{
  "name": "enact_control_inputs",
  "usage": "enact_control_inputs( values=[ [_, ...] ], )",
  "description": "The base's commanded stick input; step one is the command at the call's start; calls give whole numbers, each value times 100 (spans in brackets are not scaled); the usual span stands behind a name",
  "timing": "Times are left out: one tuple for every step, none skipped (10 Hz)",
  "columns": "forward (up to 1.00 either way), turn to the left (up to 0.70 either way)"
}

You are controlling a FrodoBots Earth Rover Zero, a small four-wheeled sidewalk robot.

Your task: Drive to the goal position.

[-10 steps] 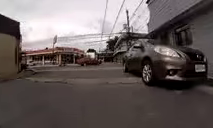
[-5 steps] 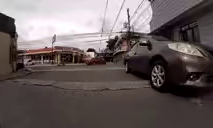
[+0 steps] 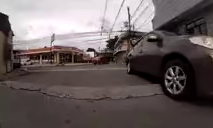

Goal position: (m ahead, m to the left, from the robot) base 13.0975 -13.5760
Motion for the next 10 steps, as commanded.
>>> enact_control_inputs(
  values=[
    [100,0],
    [100,0],
    [100,0],
    [100,0],
    [100,0],
    [100,0],
    [100,0],
    [100,0],
    [100,0],
    [100,0]
  ],
)
